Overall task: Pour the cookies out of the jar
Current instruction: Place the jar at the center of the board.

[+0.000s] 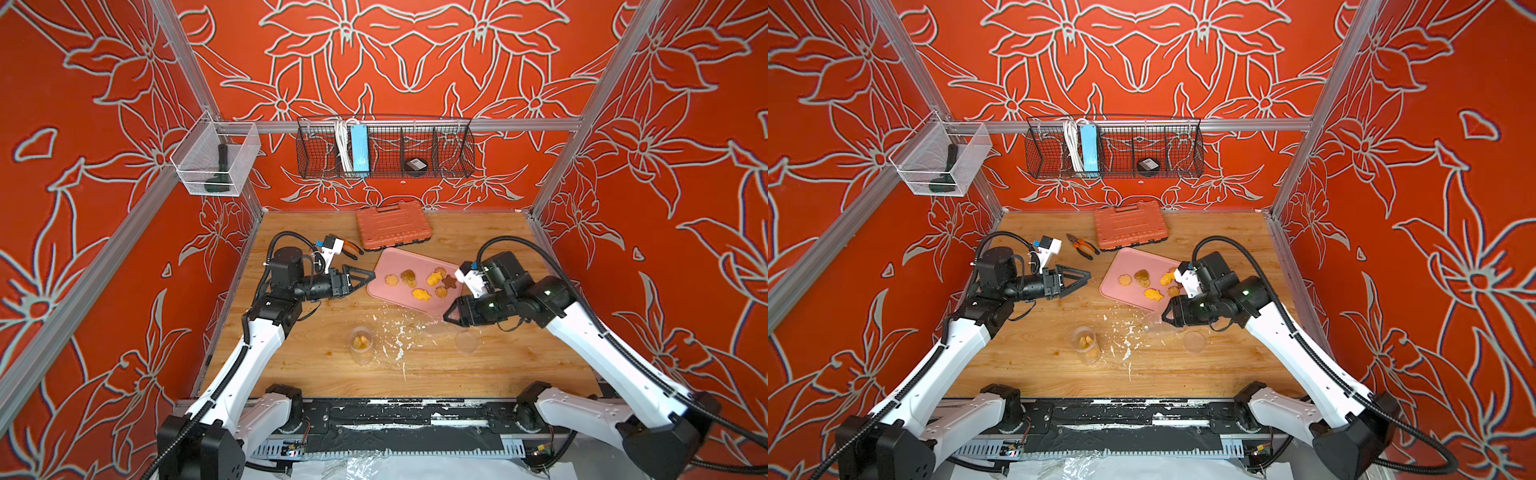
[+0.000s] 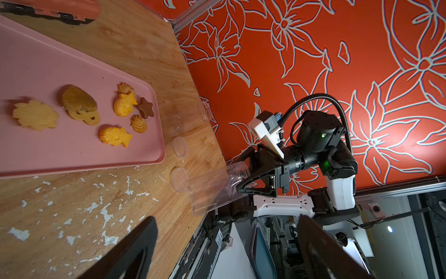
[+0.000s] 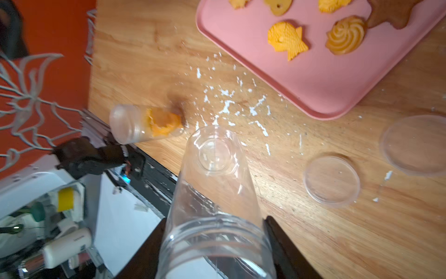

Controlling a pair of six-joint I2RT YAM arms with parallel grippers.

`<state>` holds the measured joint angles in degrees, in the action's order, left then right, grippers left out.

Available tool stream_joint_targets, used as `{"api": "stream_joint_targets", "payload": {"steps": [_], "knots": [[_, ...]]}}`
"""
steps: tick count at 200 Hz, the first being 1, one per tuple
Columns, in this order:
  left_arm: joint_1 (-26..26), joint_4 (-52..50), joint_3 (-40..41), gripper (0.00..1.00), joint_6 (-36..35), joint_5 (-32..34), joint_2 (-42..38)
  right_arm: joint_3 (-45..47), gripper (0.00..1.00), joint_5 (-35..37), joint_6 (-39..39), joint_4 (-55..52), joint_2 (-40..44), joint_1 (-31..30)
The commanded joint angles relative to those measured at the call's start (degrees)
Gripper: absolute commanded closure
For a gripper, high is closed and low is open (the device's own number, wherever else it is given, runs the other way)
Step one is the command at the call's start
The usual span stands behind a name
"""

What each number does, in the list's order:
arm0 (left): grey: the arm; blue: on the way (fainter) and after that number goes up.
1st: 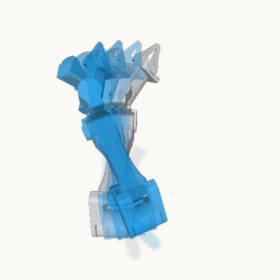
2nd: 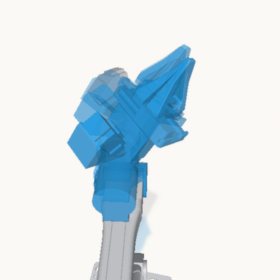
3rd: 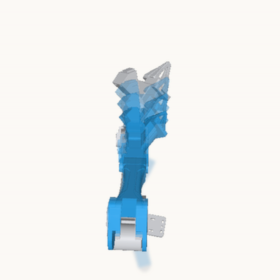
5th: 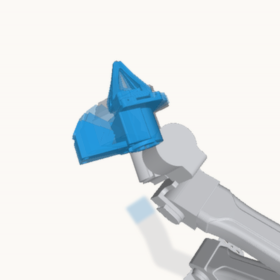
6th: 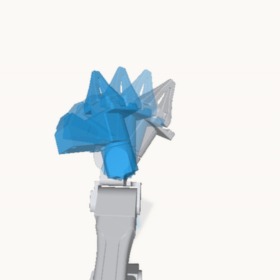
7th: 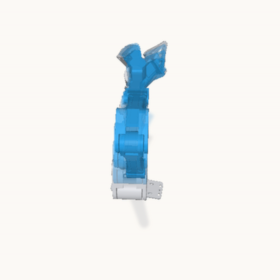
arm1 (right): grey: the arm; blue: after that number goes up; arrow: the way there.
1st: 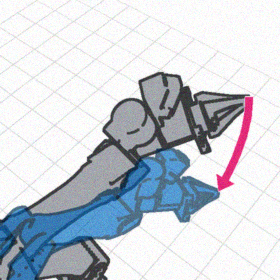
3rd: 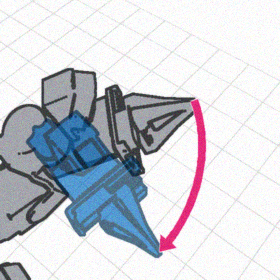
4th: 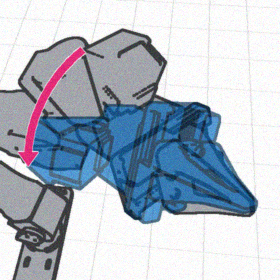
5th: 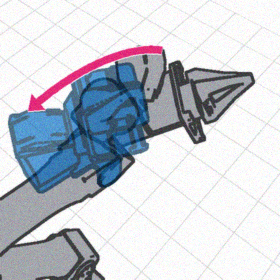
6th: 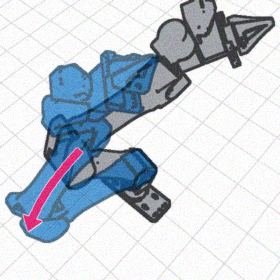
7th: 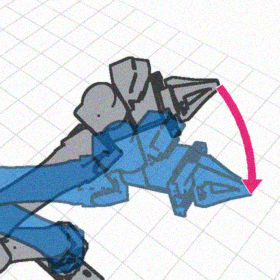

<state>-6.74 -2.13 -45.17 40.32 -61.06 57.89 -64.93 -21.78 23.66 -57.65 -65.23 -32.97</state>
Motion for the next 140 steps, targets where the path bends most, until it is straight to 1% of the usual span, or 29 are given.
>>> {"api": "stream_joint_targets", "payload": {"steps": [1,21,35,76,106,140], "knots": [[0.28,-1.85,-1.46,0.09,-2.38,0.39,-0.76,-3.33,0.56,13.58,-3.26,-8.31,-3.72,-3.71],[0.24,-3.32,-1.85,0.09,-3.54,0.72,-0.80,-4.87,0.56,20.46,-3.05,-11.06,-7.41,-7.36],[0.24,-4.01,-1.94,0.09,-4.14,1.02,-0.76,-5.54,0.56,22.64,-2.68,-11.87,-9.77,-9.46],[0.24,-4.10,-1.94,0.08,-4.19,1.16,-0.76,-6.88,0.55,25.69,-1.08,-10.58,-15.52,-14.76],[0.24,-5.14,-2.21,0.08,-5.14,1.36,-0.76,-6.90,0.55,25.05,-1.16,-8.56,-18.10,-15.54],[0.24,-5.61,-2.36,0.08,-5.63,1.49,-0.76,-5.42,0.55,25.56,-1.34,-7.26,-19.10,-15.63]]}}
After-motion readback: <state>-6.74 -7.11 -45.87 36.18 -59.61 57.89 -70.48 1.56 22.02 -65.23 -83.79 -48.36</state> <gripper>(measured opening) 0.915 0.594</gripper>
